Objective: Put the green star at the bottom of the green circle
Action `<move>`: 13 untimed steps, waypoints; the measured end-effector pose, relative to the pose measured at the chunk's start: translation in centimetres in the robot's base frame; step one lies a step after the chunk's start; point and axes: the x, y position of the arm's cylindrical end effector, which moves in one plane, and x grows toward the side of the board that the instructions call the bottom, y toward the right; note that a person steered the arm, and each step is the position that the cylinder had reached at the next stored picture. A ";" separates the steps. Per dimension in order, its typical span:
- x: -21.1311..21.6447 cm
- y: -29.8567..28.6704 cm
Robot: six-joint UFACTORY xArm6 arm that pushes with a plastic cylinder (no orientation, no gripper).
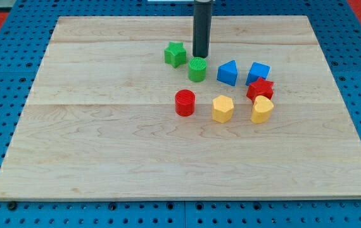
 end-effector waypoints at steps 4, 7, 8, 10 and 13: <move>-0.7 -12.2; -1.3 -8.4; -2.3 -8.4; -4.1 -8.5; -4.8 -8.5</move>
